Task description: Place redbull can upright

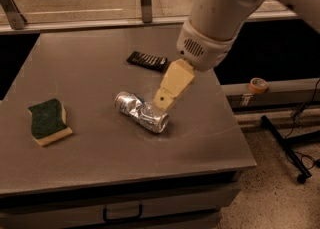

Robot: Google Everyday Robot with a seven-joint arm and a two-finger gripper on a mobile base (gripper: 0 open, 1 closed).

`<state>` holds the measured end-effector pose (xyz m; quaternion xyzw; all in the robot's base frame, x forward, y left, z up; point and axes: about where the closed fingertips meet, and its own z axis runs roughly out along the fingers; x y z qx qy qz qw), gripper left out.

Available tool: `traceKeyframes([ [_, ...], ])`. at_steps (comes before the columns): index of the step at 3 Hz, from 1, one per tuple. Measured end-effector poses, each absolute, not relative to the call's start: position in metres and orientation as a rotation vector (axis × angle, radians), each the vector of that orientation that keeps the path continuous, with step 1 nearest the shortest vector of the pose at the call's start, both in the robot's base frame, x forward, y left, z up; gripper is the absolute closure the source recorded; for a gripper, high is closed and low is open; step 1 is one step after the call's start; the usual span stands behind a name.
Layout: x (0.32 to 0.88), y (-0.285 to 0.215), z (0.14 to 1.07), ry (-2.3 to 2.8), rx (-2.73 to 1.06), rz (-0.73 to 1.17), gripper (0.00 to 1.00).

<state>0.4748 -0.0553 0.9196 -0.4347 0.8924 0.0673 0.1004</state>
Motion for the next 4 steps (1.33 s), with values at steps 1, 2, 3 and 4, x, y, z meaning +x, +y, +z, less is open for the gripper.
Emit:
traceKeyframes([
  [1,0.467,-0.011,0.903,2.62,-1.323,0.179,0.0],
  [2,0.462,0.024,0.89,2.581,-1.392,0.124,0.0],
  [3,0.469,0.044,0.876,2.601,-1.392,0.066,0.0],
  [4,0.481,0.055,0.864,2.624,-1.368,0.029,0.0],
])
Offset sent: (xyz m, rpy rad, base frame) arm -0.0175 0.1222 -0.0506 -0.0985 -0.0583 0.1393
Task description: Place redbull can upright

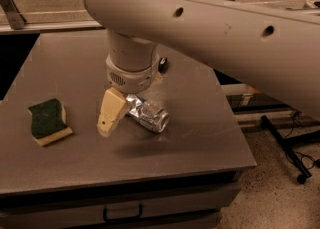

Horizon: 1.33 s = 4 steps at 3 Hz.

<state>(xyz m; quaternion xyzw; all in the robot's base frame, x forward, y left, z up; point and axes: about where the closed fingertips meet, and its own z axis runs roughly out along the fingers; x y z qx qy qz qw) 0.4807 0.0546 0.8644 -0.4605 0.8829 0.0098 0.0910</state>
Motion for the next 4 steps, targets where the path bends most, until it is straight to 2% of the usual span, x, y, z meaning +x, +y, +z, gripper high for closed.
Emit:
traceKeyframes([
  [1,0.494,0.064,0.855,2.626,-1.371,0.014,0.18],
  [4,0.502,0.083,0.852,2.544,-1.495,0.085,0.86],
])
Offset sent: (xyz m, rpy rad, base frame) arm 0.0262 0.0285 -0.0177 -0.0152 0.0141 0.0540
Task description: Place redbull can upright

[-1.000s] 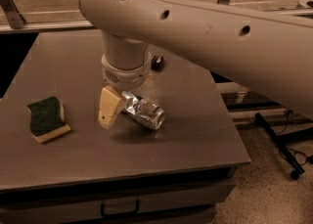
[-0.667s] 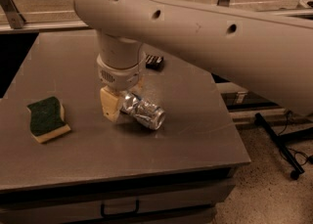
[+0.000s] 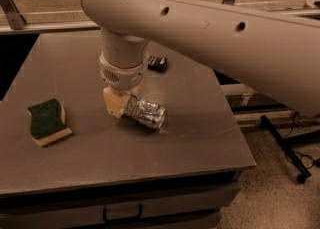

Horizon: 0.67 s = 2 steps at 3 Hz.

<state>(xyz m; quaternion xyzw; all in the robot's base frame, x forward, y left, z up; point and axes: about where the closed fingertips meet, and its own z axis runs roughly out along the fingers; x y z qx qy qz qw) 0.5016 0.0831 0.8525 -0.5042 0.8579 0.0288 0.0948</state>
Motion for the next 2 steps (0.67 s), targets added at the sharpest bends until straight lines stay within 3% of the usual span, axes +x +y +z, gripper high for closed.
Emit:
traceKeyframes([
  [1,0.516,0.078,0.887,2.419,-1.468,0.254,1.0],
  [2,0.529,0.059,0.935,2.263,-1.432,0.468,1.0],
])
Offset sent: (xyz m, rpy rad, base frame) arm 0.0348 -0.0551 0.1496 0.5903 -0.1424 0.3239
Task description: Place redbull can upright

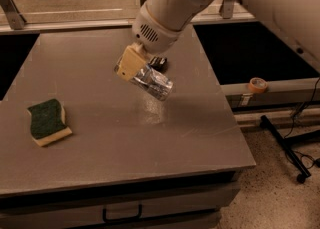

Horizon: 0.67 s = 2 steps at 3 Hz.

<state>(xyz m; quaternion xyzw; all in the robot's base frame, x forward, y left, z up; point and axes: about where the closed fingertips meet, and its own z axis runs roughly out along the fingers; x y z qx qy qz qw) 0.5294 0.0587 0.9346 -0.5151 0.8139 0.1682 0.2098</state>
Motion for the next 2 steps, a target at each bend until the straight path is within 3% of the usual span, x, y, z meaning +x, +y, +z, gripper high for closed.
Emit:
traceKeyframes([
  [2,0.536,0.007,0.982,1.912,-1.33,0.787,1.0],
])
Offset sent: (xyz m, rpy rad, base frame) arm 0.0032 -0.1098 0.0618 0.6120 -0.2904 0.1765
